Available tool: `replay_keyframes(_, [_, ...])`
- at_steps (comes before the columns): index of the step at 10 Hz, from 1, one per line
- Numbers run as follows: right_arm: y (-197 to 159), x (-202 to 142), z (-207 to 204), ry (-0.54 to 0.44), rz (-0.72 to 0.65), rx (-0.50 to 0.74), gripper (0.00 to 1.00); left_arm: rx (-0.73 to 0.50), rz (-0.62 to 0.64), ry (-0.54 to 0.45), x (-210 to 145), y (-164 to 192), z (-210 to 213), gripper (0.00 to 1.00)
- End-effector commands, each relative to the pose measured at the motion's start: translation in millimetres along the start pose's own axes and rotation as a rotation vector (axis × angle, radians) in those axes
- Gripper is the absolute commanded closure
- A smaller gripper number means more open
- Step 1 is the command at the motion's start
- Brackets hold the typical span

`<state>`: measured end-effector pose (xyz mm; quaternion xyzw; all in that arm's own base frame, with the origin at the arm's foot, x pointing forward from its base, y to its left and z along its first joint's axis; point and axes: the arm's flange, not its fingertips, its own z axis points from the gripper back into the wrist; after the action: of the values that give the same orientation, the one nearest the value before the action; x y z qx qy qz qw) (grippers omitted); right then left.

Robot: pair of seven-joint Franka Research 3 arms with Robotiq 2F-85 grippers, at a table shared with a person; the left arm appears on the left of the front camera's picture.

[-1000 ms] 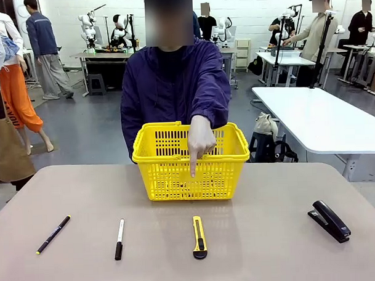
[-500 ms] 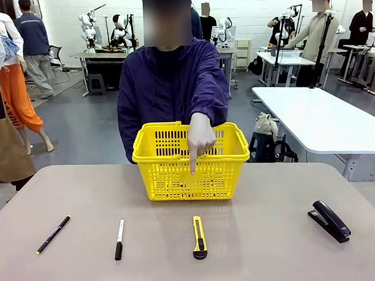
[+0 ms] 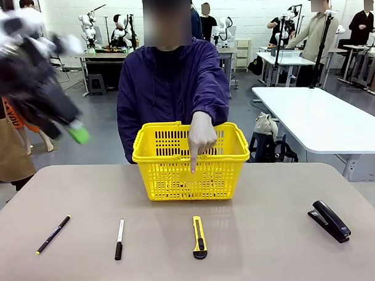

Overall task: Place the items the person wants into the basket.
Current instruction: Pick up the item the person points to and place it in the Market Basket.

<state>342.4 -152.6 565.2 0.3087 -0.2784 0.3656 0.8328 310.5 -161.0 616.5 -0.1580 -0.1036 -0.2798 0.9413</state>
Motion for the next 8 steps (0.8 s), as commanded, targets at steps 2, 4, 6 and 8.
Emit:
replay_keyframes(2, [-0.8,0.5,0.9,-0.008,-0.007,0.004,0.00,0.161,0.147,0.141,42.6,-60.8,-70.5,0.00])
replay_keyframes(4, [-0.8,0.5,0.9,-0.008,-0.007,0.004,0.00,0.265,0.219,0.188,45.3,-84.0,-115.3,0.00])
replay_keyframes(6, [-0.8,0.5,0.9,-0.008,-0.007,0.004,0.00,0.299,0.290,0.211,45.7,-88.5,-136.4,0.00])
replay_keyframes(8, [-0.8,0.5,0.9,-0.008,-0.007,0.004,0.00,0.269,0.309,0.207,43.4,-75.8,-129.9,0.00])
